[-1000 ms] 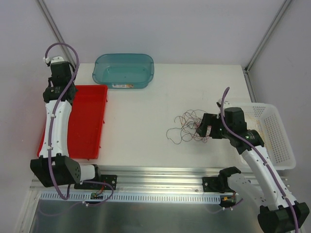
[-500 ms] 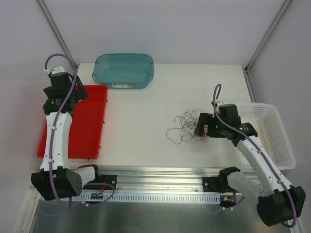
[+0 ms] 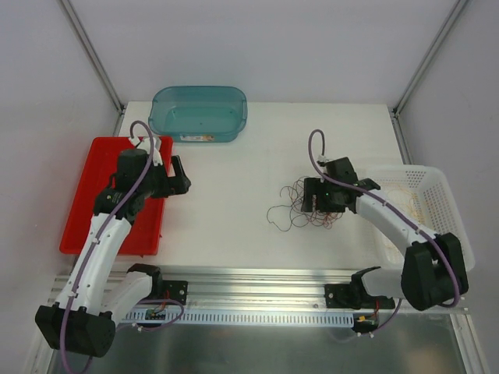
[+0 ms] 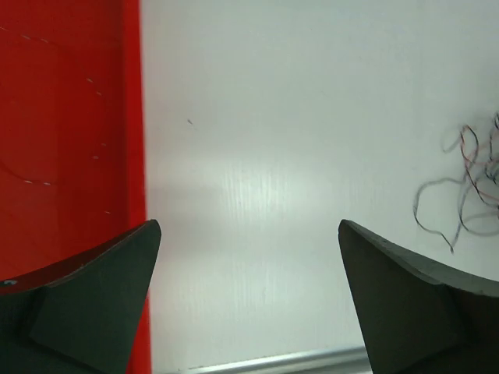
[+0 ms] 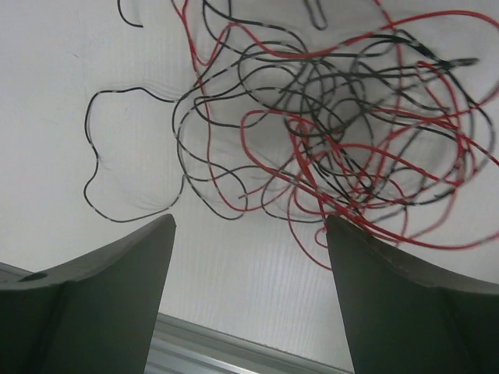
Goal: Untangle the cables
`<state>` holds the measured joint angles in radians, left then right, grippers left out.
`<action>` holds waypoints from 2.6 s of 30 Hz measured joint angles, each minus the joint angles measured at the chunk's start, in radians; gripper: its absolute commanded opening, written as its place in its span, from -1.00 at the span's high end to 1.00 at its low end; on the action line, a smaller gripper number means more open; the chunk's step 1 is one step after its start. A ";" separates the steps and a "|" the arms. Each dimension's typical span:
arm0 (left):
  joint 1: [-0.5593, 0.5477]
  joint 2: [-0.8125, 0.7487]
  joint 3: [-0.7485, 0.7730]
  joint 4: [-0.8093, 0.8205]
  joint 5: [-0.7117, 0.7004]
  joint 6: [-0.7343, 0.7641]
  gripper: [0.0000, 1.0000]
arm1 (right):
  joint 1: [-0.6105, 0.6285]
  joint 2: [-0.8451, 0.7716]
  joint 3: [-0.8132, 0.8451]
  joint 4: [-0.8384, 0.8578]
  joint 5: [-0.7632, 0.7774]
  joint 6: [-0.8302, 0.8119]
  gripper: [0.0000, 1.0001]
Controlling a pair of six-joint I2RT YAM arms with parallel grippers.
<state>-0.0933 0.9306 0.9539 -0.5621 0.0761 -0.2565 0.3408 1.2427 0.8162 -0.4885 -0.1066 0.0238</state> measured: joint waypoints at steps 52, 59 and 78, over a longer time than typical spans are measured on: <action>-0.837 0.890 0.407 0.056 -0.209 -0.325 0.39 | 0.248 -0.372 -0.082 -0.039 0.210 0.145 -0.54; -0.837 0.932 0.434 0.058 -0.201 -0.312 0.41 | 0.247 -0.370 -0.082 -0.026 0.195 0.149 -0.54; -0.837 0.881 0.421 0.051 -0.190 -0.295 1.00 | 0.246 -0.077 -0.145 0.194 0.140 0.215 0.02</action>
<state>-0.9302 1.8114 1.3750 -0.5114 -0.1135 -0.5514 0.5865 1.1660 0.6708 -0.2947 0.0334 0.2386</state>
